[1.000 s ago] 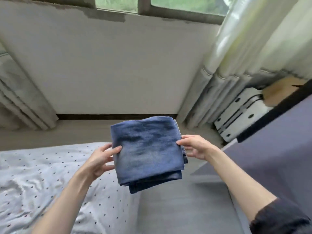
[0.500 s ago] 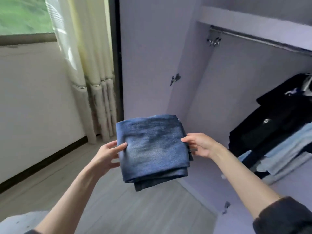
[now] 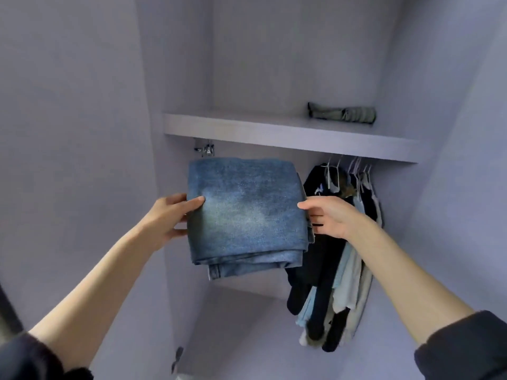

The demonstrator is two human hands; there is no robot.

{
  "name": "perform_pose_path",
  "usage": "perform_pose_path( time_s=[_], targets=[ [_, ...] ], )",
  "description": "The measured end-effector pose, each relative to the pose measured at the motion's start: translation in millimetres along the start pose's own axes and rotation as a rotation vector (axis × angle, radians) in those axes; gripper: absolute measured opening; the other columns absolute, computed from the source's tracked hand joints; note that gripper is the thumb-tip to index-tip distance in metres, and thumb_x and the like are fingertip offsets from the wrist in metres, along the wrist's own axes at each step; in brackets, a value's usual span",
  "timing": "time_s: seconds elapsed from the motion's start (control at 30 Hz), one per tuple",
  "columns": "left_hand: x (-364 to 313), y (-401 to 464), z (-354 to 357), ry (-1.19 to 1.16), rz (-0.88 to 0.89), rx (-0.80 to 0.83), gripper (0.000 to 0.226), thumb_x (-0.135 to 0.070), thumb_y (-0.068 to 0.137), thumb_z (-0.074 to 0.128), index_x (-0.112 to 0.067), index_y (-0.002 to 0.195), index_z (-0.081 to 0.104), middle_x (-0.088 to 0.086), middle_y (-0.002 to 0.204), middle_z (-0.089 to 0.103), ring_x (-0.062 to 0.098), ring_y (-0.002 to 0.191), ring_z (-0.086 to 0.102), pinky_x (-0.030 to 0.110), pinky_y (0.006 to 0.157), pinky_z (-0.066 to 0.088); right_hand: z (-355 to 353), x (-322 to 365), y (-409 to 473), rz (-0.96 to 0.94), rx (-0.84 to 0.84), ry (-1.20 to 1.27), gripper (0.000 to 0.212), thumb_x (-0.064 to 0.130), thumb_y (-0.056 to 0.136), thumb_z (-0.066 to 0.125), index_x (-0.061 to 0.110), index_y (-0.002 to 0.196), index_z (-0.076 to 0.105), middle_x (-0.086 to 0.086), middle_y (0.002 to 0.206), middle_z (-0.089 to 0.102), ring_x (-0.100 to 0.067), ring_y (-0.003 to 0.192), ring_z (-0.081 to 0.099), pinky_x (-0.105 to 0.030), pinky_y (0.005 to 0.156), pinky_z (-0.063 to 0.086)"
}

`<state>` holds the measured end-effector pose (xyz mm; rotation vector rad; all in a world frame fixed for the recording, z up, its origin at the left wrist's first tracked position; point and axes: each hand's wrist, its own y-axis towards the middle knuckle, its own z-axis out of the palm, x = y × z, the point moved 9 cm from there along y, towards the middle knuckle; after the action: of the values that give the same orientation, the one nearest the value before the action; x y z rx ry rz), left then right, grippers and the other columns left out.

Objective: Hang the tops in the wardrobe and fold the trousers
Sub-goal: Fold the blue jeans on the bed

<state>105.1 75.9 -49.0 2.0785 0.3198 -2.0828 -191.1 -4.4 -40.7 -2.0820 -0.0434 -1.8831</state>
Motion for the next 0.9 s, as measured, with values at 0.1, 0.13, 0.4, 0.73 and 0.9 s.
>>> perform_pose_path(
  time_s=[0.1,0.13,0.4,0.73,0.9],
  targets=[
    [-57.6,31.6,29.2,0.031,0.107,0.038,0.016,-0.026,0.087,0.066,-0.016,0.099,0.066,-0.001,0.092,0.067,0.016,0.083,0.063,0.033,0.074,0.052,-29.7,41.8,3.9,-0.064,-0.064,0.034,0.009,0.008,0.084,0.062,0.013,0.091,0.062,-0.007,0.095,0.067,-0.020,0.080,0.062,-0.031,0.066,0.048],
    [-74.6,42.6,39.4,0.032,0.135,0.053,0.013,-0.026,0.087,0.065,-0.018,0.098,0.065,-0.002,0.093,0.067,0.016,0.085,0.063,0.034,0.076,0.053,-40.5,55.3,5.5,-0.087,-0.085,0.041,0.009,0.008,0.084,0.062,0.014,0.090,0.062,-0.006,0.094,0.067,-0.019,0.079,0.061,-0.031,0.066,0.048],
    [-182.9,135.0,143.7,0.060,0.269,0.190,0.016,-0.025,0.087,0.066,-0.017,0.101,0.064,-0.001,0.093,0.067,0.015,0.082,0.064,0.031,0.066,0.053,-142.5,157.1,41.8,-0.215,-0.264,0.046,0.008,0.008,0.085,0.061,0.014,0.091,0.059,-0.004,0.090,0.063,-0.017,0.079,0.060,-0.032,0.071,0.050],
    [-237.3,263.6,273.2,0.096,0.237,0.288,0.018,-0.024,0.088,0.064,-0.014,0.103,0.060,0.003,0.092,0.064,0.018,0.082,0.062,0.033,0.067,0.052,-264.0,236.6,142.2,-0.224,-0.373,-0.027,0.007,0.011,0.086,0.060,0.014,0.091,0.058,-0.005,0.089,0.063,-0.018,0.076,0.058,-0.032,0.064,0.046],
    [-212.1,325.1,315.5,0.241,0.067,0.336,0.027,-0.029,0.090,0.062,-0.005,0.102,0.058,0.009,0.091,0.062,0.021,0.076,0.062,0.031,0.060,0.052,-300.0,233.6,195.5,-0.106,-0.504,-0.191,0.014,0.014,0.086,0.061,0.013,0.074,0.053,-0.006,0.071,0.051,-0.016,0.058,0.042,-0.023,0.056,0.033]
  ],
)
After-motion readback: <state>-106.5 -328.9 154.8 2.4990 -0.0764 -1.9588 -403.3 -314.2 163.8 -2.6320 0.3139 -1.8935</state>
